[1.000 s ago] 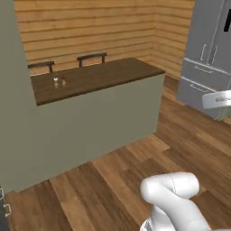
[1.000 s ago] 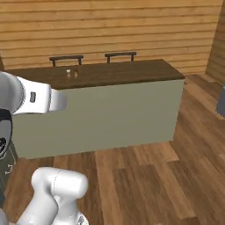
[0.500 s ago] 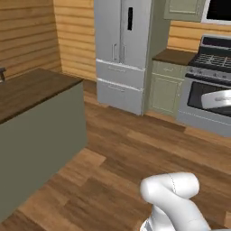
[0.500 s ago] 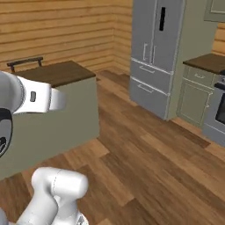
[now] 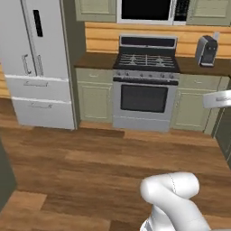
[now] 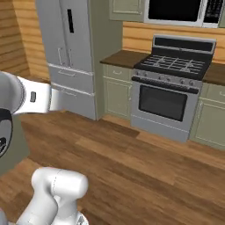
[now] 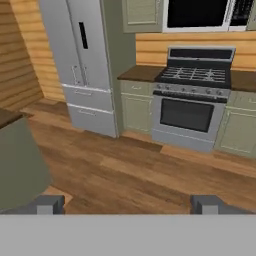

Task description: Gather all objects into one cabinet and sort the glasses and bowls to opposite sides.

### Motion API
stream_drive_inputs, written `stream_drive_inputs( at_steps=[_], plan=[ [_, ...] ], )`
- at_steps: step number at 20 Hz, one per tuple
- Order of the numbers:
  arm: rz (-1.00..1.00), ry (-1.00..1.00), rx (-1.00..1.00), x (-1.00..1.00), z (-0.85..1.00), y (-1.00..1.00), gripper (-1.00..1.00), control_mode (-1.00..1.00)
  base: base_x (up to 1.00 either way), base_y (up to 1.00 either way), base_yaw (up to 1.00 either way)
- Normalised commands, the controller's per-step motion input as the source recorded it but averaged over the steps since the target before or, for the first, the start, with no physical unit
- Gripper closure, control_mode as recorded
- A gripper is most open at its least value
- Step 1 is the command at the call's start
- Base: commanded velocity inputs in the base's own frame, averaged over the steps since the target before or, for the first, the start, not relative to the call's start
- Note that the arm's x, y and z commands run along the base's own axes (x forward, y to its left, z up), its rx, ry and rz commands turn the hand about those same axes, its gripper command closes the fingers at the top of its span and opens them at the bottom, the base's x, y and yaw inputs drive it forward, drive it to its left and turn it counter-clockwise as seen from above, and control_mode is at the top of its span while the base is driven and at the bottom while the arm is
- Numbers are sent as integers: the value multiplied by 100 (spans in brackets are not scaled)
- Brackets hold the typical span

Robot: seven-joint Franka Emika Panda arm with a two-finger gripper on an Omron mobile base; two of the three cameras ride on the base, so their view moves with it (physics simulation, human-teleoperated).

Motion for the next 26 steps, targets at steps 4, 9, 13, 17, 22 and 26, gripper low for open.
stream_drive_inputs(
  at_steps=[4,9,13,17,22,26],
  plan=[
    [0,0,0,0,0,0,-100,100,72,-41,-63],
    [0,0,0,0,0,0,-100,100,46,-18,-36],
    [0,0,0,0,0,0,-100,100,28,2,-1],
    [0,0,0,0,0,0,-100,100,31,1,-33],
    [0,0,0,0,0,0,-100,100,45,9,-59],
    [0,0,0,0,0,0,-100,100,42,10,-64]
  ],
)
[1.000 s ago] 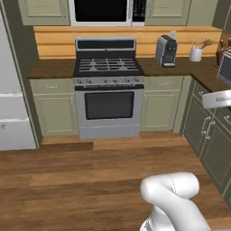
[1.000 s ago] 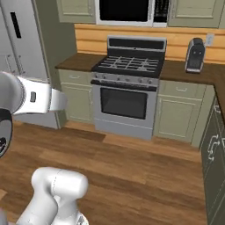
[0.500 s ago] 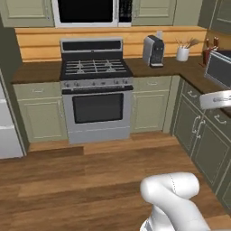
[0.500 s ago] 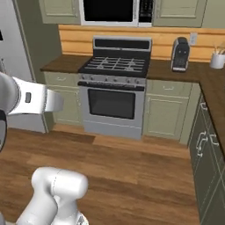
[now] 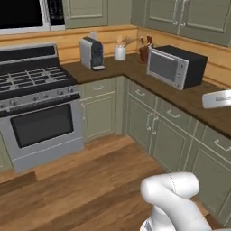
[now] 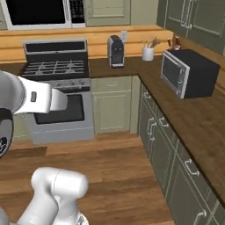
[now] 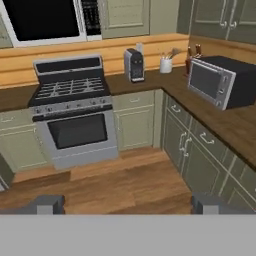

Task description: Gather all objects into one cabinet and sort the glasses and bowls to opposite sides.

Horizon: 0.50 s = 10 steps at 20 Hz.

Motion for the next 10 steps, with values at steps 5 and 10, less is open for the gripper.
stream_drive_inputs(
  at_steps=[5,10],
  plan=[
    [0,0,0,0,0,0,-100,100,32,11,-66],
    [0,0,0,0,0,0,-100,100,28,9,-65]
  ],
)
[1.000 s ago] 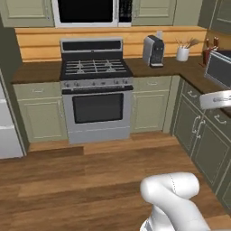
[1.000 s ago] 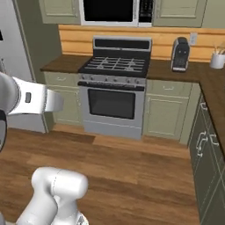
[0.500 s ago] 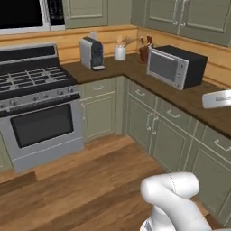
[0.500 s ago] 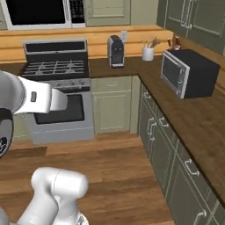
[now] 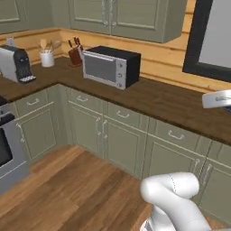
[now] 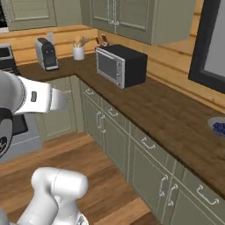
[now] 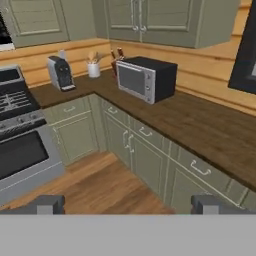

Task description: Gather all objects into one cabinet and sort the glasses and bowls to opposite sides.

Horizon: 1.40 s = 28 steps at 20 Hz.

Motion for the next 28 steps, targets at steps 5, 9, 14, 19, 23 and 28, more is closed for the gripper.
stream_drive_inputs(
  at_steps=[5,9,14,19,23,28],
  plan=[
    [0,0,0,0,0,0,-100,100,18,8,-64],
    [0,0,0,0,0,0,-100,100,10,4,-57],
    [0,0,0,0,0,0,-100,100,0,4,-45],
    [0,0,0,0,0,0,-100,100,0,0,-57],
    [0,0,0,0,0,0,-100,100,0,0,-61],
    [0,0,0,0,0,0,-100,100,-4,7,-42]
  ],
)
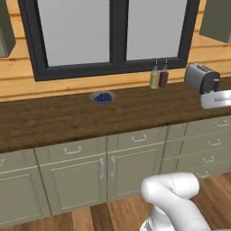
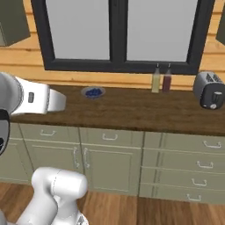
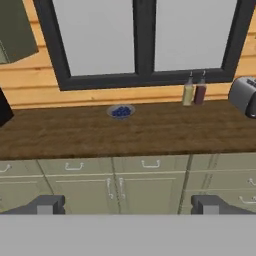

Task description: Gather all objects into one cabinet and sort the glasses and bowls to opposite sides.

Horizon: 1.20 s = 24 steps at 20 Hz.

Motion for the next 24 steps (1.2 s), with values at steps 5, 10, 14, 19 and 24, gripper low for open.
stream_drive_inputs(
  at_steps=[5,10,14,19,24],
  plan=[
    [0,0,0,0,0,0,-100,100,-2,4,-19],
    [0,0,0,0,0,0,-100,100,0,0,-51],
    [0,0,0,0,0,0,-100,100,6,-30,-32],
    [0,0,0,0,0,0,-100,100,7,-70,-8],
    [0,0,0,0,0,0,-100,100,41,-64,-30]
  ],
)
